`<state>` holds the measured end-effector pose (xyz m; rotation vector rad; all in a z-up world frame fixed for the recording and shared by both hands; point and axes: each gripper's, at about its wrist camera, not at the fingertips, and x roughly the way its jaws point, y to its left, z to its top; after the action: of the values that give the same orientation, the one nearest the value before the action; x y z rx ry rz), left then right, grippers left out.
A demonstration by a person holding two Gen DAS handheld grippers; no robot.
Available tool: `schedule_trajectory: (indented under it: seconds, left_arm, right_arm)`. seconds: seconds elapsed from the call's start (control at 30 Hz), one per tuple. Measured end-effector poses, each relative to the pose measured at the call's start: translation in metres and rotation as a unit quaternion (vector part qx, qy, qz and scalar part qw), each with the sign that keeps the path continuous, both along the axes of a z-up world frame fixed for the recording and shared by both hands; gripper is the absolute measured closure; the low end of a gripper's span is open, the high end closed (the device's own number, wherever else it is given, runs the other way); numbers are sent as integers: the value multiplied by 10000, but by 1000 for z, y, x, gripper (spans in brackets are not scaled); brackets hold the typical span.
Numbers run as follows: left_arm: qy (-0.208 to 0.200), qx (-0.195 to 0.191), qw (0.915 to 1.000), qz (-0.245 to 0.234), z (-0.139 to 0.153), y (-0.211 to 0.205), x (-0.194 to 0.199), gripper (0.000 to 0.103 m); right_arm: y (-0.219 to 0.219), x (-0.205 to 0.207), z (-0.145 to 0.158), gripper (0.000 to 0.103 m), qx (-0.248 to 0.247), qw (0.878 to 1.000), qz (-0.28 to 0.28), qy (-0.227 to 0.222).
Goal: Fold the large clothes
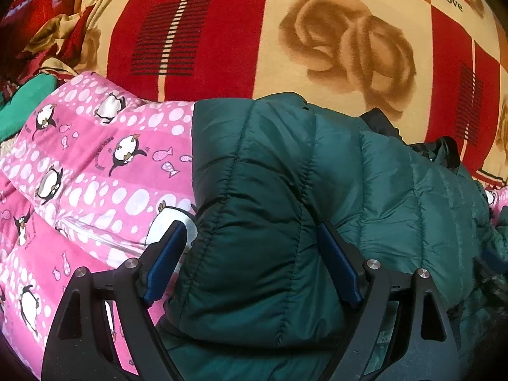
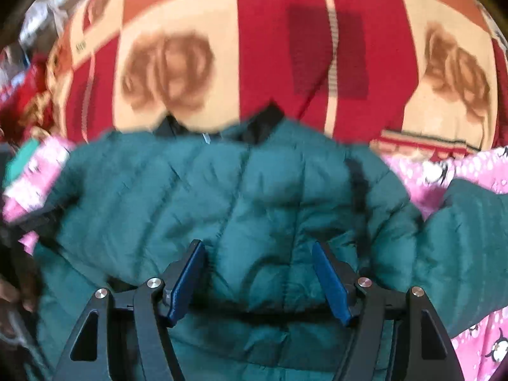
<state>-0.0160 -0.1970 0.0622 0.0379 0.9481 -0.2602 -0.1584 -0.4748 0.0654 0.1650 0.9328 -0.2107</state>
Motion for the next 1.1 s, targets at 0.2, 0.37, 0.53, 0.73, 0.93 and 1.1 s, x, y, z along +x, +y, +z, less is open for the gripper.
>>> schedule_trajectory:
  seconds: [0.2,0.37,0.53,0.73,0.93,1.1]
  left_arm:
    - [-104,101,9999,40,0,-2,-2,15]
    - [-65,183,9998,43,13,2,-11,15]
    - [-287,105,9995,21,38,8,-29,15]
    - [-485,38,9987,-122,61,5,-55,15]
    - [-544,-3,9982,-237,75,-4,-79,15]
    - [-562,-41,9978,-352,85,-16,-96,15]
  right_arm:
    - [-8,4,-19,36,288,9994,-114,156]
    - [-7,-6,-2,36,362,9991,-198,14]
    - [-3,-17,18,35,225,9993,-220,-211]
    - [-2,-22,14,35,369,9989,-273,-9]
    - [12,-47,33,32,239,9995,-176,-141]
    - [13,-61,45,27,168,9993,-226,-234]
